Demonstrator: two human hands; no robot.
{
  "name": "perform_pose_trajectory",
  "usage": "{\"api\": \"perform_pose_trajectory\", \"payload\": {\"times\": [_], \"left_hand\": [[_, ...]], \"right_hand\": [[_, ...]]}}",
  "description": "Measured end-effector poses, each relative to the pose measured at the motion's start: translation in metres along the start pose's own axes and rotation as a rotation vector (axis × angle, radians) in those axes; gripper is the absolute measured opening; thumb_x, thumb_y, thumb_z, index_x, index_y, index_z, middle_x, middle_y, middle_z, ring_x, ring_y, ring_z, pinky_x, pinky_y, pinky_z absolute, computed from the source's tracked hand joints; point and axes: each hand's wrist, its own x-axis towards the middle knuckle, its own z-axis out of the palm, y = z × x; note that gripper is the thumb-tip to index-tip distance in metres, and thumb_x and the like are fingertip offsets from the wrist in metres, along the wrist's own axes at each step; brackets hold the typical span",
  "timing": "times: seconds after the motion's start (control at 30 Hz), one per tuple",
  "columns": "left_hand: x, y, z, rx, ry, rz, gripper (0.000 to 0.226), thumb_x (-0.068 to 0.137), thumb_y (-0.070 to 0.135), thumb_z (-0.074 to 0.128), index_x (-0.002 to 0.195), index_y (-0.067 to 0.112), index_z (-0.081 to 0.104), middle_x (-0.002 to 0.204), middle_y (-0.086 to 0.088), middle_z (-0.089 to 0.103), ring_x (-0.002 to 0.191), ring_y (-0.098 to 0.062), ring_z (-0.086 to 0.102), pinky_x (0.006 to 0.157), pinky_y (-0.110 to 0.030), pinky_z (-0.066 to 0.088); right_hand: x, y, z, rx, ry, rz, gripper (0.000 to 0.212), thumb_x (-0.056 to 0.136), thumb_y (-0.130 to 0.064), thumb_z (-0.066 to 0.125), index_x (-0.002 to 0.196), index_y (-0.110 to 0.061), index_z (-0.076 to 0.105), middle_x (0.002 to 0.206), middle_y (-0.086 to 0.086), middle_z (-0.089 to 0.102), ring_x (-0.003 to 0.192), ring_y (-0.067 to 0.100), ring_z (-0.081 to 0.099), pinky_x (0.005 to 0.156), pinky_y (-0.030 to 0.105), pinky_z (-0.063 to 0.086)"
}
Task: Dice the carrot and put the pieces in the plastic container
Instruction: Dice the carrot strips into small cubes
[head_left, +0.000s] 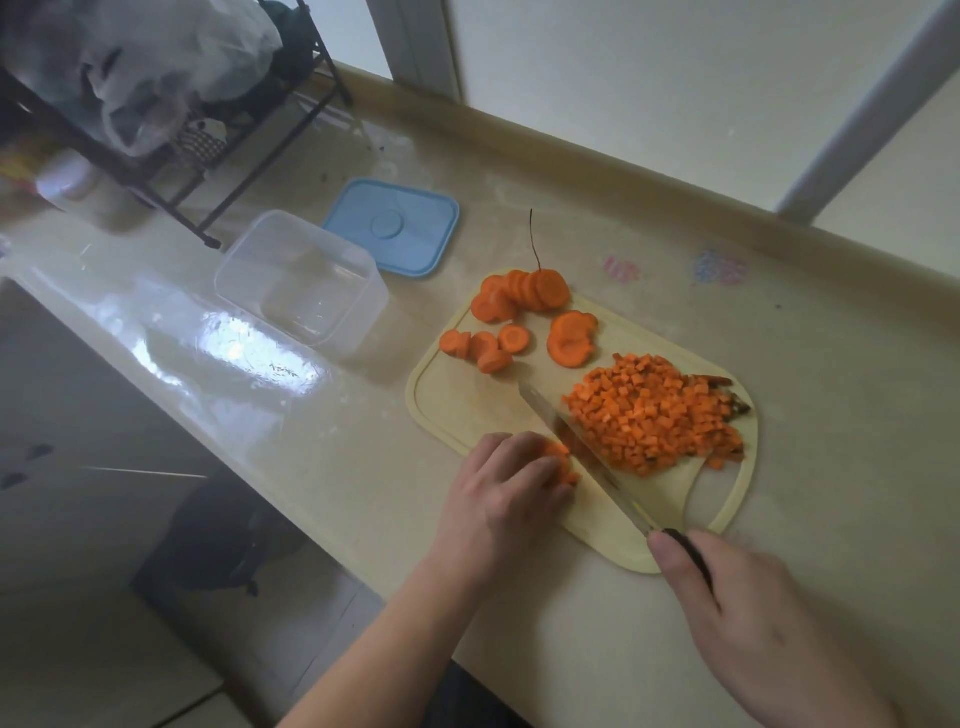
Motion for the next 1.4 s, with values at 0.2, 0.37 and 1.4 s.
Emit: {"api": "perform_pose_trajectory", "payload": {"times": [0.2,0.37,1.4], "left_hand": [[0.001,0.004,0.005,0.023,0.003,-0.007,0.018,0.089,0.022,0.08,0.096,0.006,0.075,0.108,-0.01,0.068,0.091,-0.028,0.06,0.079,-0.036,0.054],[0.003,0.005,0.006,0.003,-0.004,-0.02,0.016,0.089,0.022,0.078,0.095,0.007,0.074,0.108,-0.008,0.068,0.091,-0.03,0.061,0.08,-0.039,0.054],[0.003,0.003,0.007,0.071,-0.029,-0.009,0.02,0.089,0.025,0.073,0.083,0.007,0.068,0.109,-0.009,0.065,0.091,-0.03,0.057,0.08,-0.038,0.052]], "right_hand": [[0.003,0.001,-0.008,-0.009,-0.048,-0.004,0.075,0.077,-0.081,0.018,0.063,-0.016,0.053,0.065,-0.005,0.061,0.057,0.009,0.057,0.054,0.03,0.04],[0.016,0.003,-0.021,-0.036,-0.084,-0.003,0.077,0.076,-0.082,0.018,0.062,-0.015,0.053,0.059,-0.006,0.058,0.054,0.011,0.055,0.052,0.029,0.038],[0.032,0.005,-0.036,0.079,-0.137,0.066,0.078,0.073,-0.084,0.023,0.06,-0.011,0.047,0.048,0.0,0.046,0.043,0.009,0.045,0.049,0.032,0.037]]}}
